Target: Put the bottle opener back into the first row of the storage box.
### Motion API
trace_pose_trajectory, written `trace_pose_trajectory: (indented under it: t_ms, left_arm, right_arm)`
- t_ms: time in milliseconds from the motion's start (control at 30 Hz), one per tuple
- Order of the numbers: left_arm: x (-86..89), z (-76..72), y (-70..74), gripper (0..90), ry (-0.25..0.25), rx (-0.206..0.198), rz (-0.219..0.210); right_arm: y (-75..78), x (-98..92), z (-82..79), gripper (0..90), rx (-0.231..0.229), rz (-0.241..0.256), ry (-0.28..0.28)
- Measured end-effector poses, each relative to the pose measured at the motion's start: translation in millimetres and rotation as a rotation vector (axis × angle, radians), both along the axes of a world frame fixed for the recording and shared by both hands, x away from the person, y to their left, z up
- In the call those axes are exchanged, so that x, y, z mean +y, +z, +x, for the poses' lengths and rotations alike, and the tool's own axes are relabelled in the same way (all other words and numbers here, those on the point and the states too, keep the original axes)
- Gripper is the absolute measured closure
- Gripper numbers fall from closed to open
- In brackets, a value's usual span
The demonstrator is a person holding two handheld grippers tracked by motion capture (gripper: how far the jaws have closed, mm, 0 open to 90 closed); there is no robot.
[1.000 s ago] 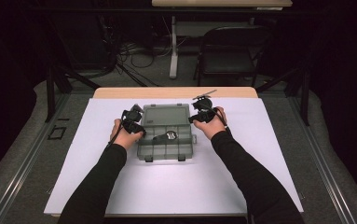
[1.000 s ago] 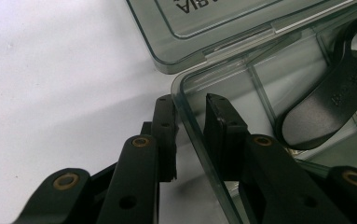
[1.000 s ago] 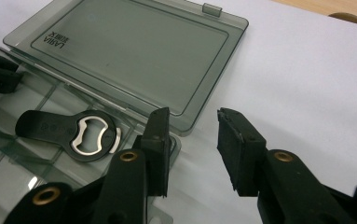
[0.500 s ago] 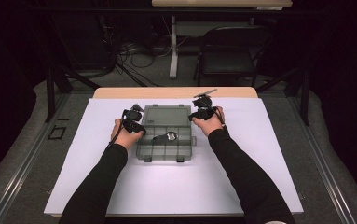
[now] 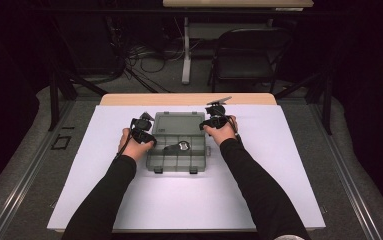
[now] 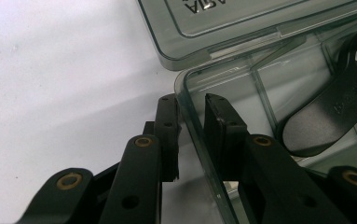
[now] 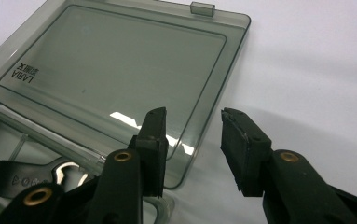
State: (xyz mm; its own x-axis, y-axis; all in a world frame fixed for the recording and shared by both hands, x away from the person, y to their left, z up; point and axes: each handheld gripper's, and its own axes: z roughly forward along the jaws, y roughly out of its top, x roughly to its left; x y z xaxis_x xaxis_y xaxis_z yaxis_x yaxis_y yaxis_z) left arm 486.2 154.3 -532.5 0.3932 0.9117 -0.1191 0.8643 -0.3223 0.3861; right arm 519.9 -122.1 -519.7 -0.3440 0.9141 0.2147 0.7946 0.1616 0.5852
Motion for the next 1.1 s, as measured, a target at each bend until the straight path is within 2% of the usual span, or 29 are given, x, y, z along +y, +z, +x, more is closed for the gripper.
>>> trace_pose_trajectory:
  t_ms: [67,133,200,300,367,433,600,667,800,867,1100]
  left_arm:
    - [0.4,-0.3,0.3,75.3,-0.001,0.006,-0.001]
    - [0.6,-0.7,-0.1,75.3,0.000,0.003,-0.006]
    - [0.6,-1.1,-0.5,75.2,0.004,-0.001,-0.008]
    - [0.4,-1.3,-0.3,75.4,0.000,-0.003,-0.004]
    - [0.1,-1.5,-0.3,75.4,-0.002,-0.004,-0.002]
    - [0.1,-1.7,-0.4,75.5,-0.001,-0.005,-0.003]
    - [0.1,-1.5,-0.3,75.5,0.000,-0.004,-0.005]
    - [0.1,-1.7,-0.4,75.5,-0.001,-0.004,-0.004]
    - [0.1,-1.7,-0.4,75.5,-0.001,-0.004,-0.004]
    - [0.1,-1.7,-0.4,75.5,0.000,-0.004,-0.004]
    - [-0.3,-1.9,-0.4,76.0,0.005,-0.006,-0.003]
  right_arm:
    - [-2.6,2.1,1.3,59.6,-0.001,0.017,-0.007]
    - [-4.2,3.6,2.5,57.2,0.023,0.011,-0.004]
    - [-7.5,6.0,3.1,56.2,0.028,0.024,-0.006]
    - [-9.1,7.2,3.8,54.2,0.052,0.010,0.000]
    - [-12.9,8.6,4.3,52.0,0.045,0.034,-0.002]
    - [-12.3,8.7,4.2,51.4,0.065,0.017,-0.003]
    - [-16.1,8.5,5.5,47.3,0.058,0.062,-0.008]
    - [-15.3,8.5,5.6,46.8,0.074,0.051,-0.012]
    - [-17.0,8.8,6.4,45.8,0.060,0.064,-0.014]
    - [-17.0,8.4,6.8,45.2,0.072,0.062,-0.018]
    - [-20.5,6.2,10.1,42.3,0.090,0.107,-0.025]
